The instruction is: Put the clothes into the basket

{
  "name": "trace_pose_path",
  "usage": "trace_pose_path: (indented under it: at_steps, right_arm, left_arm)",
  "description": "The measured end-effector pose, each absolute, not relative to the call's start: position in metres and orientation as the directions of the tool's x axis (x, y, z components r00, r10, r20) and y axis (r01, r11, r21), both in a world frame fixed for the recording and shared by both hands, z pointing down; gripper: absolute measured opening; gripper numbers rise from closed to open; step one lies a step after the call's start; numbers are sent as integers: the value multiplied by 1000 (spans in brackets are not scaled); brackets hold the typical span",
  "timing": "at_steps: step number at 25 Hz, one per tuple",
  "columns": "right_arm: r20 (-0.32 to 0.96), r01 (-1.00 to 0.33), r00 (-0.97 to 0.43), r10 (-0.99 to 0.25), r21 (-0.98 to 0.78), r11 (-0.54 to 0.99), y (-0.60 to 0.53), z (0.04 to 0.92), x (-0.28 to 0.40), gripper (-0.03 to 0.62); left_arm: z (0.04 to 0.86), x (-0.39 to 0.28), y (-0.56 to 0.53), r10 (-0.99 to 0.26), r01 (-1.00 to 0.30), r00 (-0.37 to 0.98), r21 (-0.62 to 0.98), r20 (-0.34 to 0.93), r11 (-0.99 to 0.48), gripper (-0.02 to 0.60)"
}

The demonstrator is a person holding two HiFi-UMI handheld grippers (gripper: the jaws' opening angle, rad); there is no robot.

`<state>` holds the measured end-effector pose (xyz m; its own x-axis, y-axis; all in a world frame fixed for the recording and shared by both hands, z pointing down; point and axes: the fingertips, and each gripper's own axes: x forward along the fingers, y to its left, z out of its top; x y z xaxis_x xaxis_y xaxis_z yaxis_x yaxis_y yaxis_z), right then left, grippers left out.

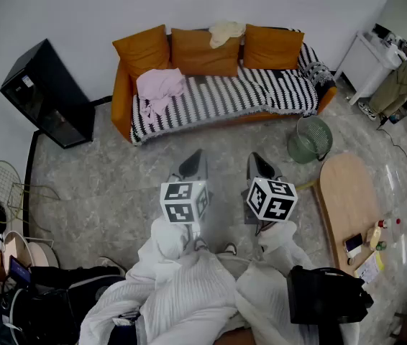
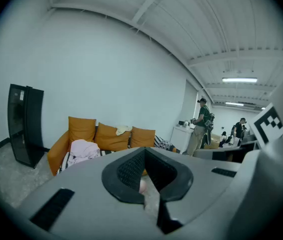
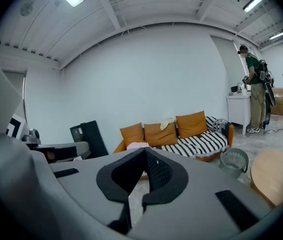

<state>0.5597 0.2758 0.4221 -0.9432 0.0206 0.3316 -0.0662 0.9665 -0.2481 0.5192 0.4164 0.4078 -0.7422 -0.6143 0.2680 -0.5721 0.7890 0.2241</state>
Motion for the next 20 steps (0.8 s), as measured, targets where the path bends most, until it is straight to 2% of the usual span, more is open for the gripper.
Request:
trace_pose_path:
  at_steps: [15,20]
  right_arm:
    - [332,-55,-943,35,-256,965,292,418,551,25]
    - [349,-74,-937,22,-258,963,316,424,519,25]
  left_arm:
    - [407,511,427,-623,-586,-731,211,279,782,0]
    - [410,477,453,-630,-595,-723,209,285,776,0]
